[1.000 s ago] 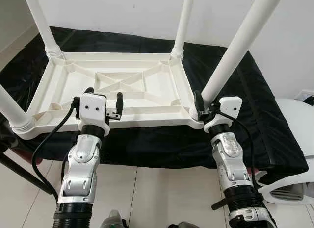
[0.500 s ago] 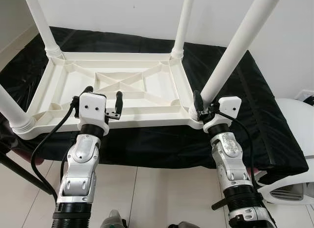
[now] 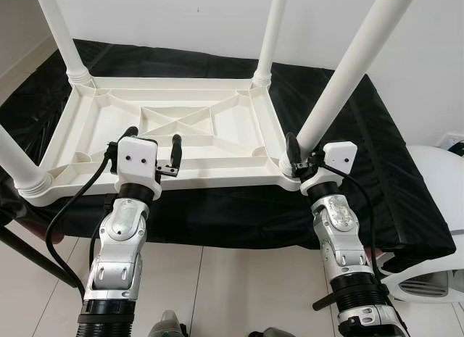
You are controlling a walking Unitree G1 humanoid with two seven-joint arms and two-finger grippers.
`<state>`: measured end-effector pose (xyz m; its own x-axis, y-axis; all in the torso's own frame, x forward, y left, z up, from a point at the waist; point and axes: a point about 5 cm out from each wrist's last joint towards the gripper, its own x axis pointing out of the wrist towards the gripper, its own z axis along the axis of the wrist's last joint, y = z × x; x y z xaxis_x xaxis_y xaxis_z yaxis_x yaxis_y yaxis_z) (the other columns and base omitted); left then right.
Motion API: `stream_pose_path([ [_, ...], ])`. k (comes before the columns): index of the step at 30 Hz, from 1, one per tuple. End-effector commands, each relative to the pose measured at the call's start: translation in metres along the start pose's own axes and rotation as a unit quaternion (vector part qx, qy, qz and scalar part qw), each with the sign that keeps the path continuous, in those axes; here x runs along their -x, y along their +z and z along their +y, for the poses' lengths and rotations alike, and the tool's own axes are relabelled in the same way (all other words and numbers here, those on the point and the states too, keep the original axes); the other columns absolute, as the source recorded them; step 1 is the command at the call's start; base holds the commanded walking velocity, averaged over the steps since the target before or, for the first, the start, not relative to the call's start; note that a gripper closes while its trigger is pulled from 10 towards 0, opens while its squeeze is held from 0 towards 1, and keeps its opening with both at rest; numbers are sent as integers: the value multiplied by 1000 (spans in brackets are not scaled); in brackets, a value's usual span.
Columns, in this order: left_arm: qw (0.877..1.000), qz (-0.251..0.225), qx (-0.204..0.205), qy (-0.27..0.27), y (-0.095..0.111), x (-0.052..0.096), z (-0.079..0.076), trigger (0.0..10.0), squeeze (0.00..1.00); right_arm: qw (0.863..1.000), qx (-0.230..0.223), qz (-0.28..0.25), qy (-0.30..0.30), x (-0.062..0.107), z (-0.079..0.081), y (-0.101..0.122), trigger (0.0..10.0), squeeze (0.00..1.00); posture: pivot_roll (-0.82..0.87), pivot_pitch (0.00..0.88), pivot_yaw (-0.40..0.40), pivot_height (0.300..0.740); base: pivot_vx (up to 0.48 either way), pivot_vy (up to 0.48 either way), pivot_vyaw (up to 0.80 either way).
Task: Building children table
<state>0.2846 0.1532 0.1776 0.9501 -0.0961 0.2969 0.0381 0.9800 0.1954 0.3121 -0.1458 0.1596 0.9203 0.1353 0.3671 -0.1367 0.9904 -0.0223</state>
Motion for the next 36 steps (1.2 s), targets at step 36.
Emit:
stream_pose_path([
  [36, 1000, 0, -3, 5, 0, -5, 0, 10000, 0, 1000, 1, -21, -17, -4, 2, 6, 10000, 0, 24, 0, -5, 740, 0, 0, 0],
])
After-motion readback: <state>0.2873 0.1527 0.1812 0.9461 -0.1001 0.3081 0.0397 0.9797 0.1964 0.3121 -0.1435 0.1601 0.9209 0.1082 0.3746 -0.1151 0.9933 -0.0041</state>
